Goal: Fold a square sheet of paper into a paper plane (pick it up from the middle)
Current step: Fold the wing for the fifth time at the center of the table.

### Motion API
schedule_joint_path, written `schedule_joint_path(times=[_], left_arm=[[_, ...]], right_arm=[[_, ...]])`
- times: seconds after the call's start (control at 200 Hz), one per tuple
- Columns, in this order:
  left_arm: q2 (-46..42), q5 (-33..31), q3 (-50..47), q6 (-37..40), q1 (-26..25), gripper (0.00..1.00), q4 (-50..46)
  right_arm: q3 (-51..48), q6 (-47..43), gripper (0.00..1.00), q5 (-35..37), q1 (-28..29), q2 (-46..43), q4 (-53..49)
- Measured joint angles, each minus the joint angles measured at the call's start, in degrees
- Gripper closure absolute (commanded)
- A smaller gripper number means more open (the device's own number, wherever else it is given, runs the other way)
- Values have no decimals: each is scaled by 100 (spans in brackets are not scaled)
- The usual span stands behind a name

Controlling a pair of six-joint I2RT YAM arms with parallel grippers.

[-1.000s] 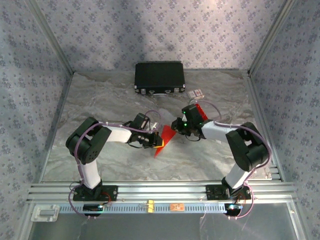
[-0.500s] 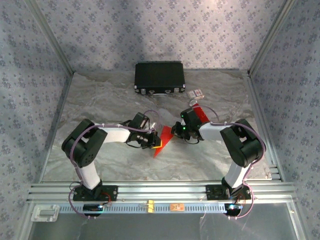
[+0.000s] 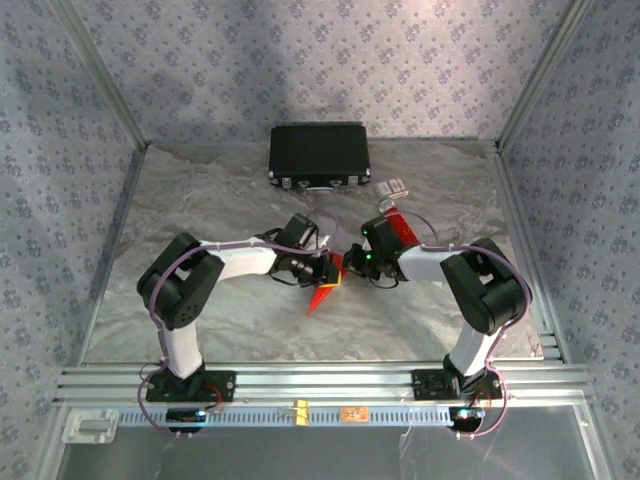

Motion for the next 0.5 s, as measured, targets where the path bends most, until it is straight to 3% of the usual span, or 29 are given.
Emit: schedule_joint_path(times=[0.145, 0.5], left_arm=[[107, -138, -190, 127, 4, 99, -225], [-278, -136, -905, 245, 4, 96, 380]], right_arm=[[-9, 0, 92, 0, 0, 0, 20], [-11, -2, 92, -66, 24, 0, 15]])
